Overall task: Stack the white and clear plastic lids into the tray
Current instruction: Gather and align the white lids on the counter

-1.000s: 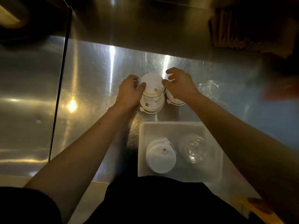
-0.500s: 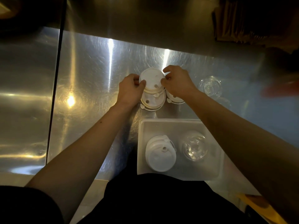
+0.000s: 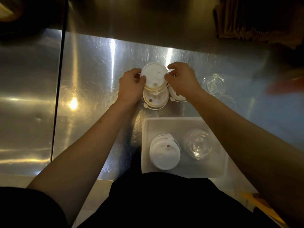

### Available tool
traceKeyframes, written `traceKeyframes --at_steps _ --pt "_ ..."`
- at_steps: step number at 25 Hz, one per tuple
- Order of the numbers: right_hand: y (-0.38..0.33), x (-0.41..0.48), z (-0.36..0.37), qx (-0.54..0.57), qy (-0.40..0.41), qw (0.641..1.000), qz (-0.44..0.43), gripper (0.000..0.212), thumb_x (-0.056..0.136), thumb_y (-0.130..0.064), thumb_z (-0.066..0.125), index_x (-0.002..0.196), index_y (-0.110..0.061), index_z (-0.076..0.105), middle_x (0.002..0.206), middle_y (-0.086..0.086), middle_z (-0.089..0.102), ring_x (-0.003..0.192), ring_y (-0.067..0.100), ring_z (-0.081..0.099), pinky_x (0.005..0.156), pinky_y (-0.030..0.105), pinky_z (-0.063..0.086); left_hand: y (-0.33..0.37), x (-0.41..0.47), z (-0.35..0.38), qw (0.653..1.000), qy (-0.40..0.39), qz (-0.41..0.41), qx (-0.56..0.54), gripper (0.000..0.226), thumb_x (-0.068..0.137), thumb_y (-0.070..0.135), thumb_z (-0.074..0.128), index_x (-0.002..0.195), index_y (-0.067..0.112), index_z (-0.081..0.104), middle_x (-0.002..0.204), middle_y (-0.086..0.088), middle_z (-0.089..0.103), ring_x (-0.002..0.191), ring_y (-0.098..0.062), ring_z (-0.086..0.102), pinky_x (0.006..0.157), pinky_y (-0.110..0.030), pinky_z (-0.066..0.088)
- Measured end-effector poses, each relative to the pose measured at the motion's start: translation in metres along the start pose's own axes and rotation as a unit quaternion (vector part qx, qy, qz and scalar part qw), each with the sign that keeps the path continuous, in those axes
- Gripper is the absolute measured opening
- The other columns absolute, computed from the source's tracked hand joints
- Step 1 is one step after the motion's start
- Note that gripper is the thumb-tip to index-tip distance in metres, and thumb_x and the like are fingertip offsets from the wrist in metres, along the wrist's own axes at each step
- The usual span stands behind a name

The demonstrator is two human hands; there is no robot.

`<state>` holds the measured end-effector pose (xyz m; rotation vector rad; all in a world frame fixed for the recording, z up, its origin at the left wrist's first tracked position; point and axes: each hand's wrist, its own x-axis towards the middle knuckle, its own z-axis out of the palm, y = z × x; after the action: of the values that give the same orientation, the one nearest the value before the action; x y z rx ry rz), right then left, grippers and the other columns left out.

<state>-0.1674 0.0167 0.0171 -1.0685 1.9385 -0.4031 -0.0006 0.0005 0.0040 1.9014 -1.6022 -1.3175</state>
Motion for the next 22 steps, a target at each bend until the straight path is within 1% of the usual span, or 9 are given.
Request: traceKeyframes --at_steps 2,4,7,8,10,13,16,19,22 --pt "0.001 -0.004 -0.003 0.015 0.006 1.000 0.010 0.039 0.091 -0.024 0.064 0.128 -0.015 0.057 0.117 0.009 0.067 0.098 0.024 0.066 0.083 0.043 0.058 0.003 -0.001 -0.001 1.000 0.003 0.005 -0.008 0.035 0.093 0.018 0.055 0.127 0.010 0.060 0.122 -0.008 0.066 0.105 -0.018 0.064 0.095 -0.033 0.054" --pt "0.004 -0.008 -0.004 0.027 0.014 0.999 0.019 0.037 0.090 -0.027 0.065 0.125 -0.017 0.059 0.115 0.007 0.067 0.097 0.023 0.067 0.086 0.043 0.058 0.008 -0.004 -0.002 1.000 0.003 0.010 -0.012 0.036 0.095 0.018 0.054 0.129 0.010 0.058 0.126 -0.008 0.064 0.108 -0.016 0.062 0.094 -0.026 0.051" --pt "0.007 -0.014 -0.006 0.045 0.024 0.998 0.029 0.032 0.088 -0.032 0.067 0.116 -0.018 0.063 0.109 0.008 0.071 0.094 0.022 0.070 0.088 0.043 0.058 0.012 -0.005 -0.001 1.000 0.010 0.028 -0.011 0.034 0.094 0.017 0.054 0.127 0.010 0.060 0.125 -0.006 0.065 0.104 -0.011 0.060 0.092 -0.022 0.049" --pt "0.010 -0.016 -0.007 0.058 0.022 0.997 0.039 0.030 0.088 -0.032 0.068 0.114 -0.017 0.064 0.106 0.008 0.072 0.092 0.022 0.071 0.086 0.040 0.060 0.012 -0.006 -0.001 0.999 0.008 0.031 -0.011 0.033 0.094 0.016 0.054 0.125 0.009 0.061 0.123 -0.005 0.066 0.104 -0.011 0.061 0.092 -0.023 0.050" --pt "0.012 -0.023 -0.006 0.098 0.008 0.993 0.068 0.026 0.089 -0.030 0.068 0.110 -0.015 0.065 0.096 0.010 0.073 0.081 0.019 0.073 0.075 0.032 0.062 0.010 -0.006 -0.001 0.999 0.004 0.036 -0.008 0.032 0.094 0.016 0.054 0.124 0.010 0.062 0.124 -0.005 0.066 0.107 -0.015 0.063 0.093 -0.024 0.050" --pt "0.019 -0.031 -0.003 0.185 -0.015 0.976 0.113 0.024 0.089 -0.023 0.069 0.106 -0.006 0.064 0.086 0.017 0.073 0.074 0.022 0.073 0.067 0.032 0.064 0.006 -0.008 0.001 0.998 -0.013 0.056 0.011 0.032 0.095 0.017 0.053 0.126 0.013 0.063 0.127 -0.003 0.065 0.108 -0.012 0.061 0.094 -0.024 0.049" --pt "0.024 -0.034 -0.001 0.213 -0.065 0.965 0.136 0.027 0.090 -0.020 0.069 0.110 -0.006 0.060 0.081 0.016 0.070 0.068 0.021 0.071 0.058 0.026 0.060 0.003 -0.008 0.002 0.997 -0.033 0.064 0.024 0.032 0.096 0.016 0.052 0.127 0.015 0.063 0.129 0.000 0.065 0.105 -0.007 0.058 0.094 -0.020 0.046" --pt "0.027 -0.035 -0.001 0.209 -0.092 0.963 0.146 0.029 0.089 -0.022 0.071 0.110 -0.007 0.058 0.082 0.017 0.072 0.070 0.023 0.073 0.061 0.030 0.062 0.000 -0.006 0.005 0.995 -0.052 0.072 0.042 0.033 0.095 0.014 0.052 0.125 0.015 0.064 0.129 0.000 0.065 0.103 -0.008 0.060 0.092 -0.017 0.044" --pt "0.029 -0.035 0.000 0.176 -0.113 0.965 0.156 0.031 0.089 -0.020 0.070 0.112 -0.005 0.056 0.082 0.020 0.072 0.073 0.028 0.074 0.067 0.035 0.063 -0.003 -0.005 0.008 0.993 -0.075 0.072 0.049 0.033 0.095 0.013 0.052 0.125 0.016 0.064 0.130 0.000 0.064 0.109 -0.012 0.062 0.091 -0.014 0.040"
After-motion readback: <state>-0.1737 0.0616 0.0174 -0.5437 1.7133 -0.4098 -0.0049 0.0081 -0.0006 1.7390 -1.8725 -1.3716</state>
